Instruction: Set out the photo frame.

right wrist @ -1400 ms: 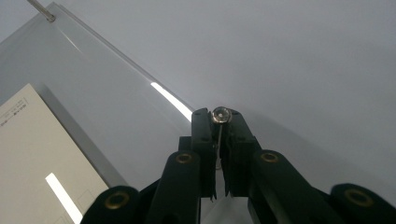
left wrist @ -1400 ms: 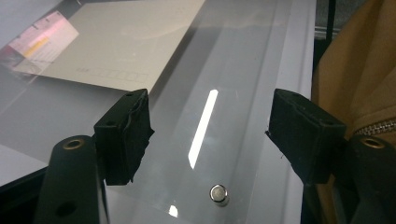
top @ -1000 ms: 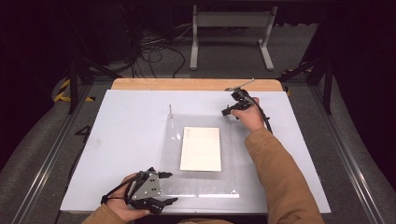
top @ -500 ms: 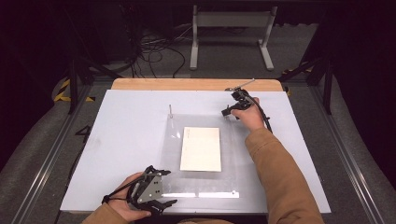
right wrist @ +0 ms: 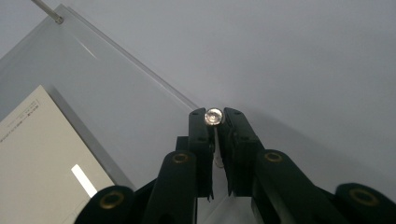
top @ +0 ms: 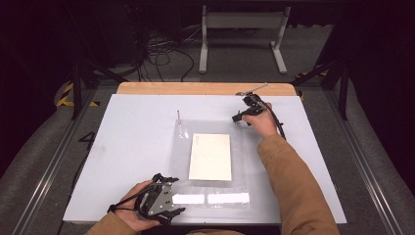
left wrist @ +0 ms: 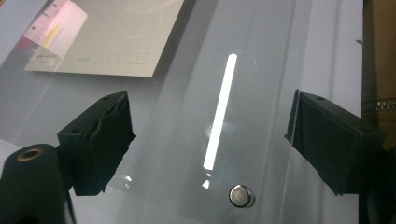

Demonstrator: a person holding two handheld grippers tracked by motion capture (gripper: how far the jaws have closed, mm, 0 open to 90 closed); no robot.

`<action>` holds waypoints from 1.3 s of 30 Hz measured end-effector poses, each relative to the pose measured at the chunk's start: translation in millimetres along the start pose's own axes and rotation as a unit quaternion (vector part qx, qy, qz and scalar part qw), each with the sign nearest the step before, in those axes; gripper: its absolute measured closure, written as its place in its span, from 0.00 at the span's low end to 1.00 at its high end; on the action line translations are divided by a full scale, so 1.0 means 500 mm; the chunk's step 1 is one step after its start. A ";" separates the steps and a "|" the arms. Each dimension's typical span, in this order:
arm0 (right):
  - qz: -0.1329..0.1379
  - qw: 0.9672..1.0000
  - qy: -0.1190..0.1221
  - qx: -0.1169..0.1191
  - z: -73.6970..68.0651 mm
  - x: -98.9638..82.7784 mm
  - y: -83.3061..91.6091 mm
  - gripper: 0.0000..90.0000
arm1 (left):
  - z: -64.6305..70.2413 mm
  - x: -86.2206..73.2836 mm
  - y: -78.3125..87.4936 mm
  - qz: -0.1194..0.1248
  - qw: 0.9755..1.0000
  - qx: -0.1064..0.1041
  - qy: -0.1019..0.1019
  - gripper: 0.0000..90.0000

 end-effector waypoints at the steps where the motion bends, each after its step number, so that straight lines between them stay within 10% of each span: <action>1: 0.000 1.000 0.000 0.000 0.000 0.000 0.000 0.92 | -0.001 0.001 0.000 0.004 1.000 -0.002 -0.003 0.18; 8: 0.001 1.000 0.003 0.003 0.001 -0.001 0.000 0.92 | -0.007 0.010 0.017 0.003 1.000 -0.030 0.002 0.39; 25: 0.013 1.000 0.015 0.001 0.000 -0.005 0.001 0.92 | -0.001 0.032 0.041 0.007 1.000 0.000 -0.028 0.57; 39: 0.077 0.997 0.012 -0.003 -0.005 -0.031 0.063 0.77 | -0.011 0.067 0.068 0.045 0.998 0.023 -0.023 0.64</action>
Point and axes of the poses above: each handheld gripper's, and its own axes: y roughly backward along the jaws, x roughly out of its top, z roughly to its right, the point moved 2 cm from there along -y, roughly forward along the jaws, and after that the axes turned 1 degree about z, right-handed, at the moved point
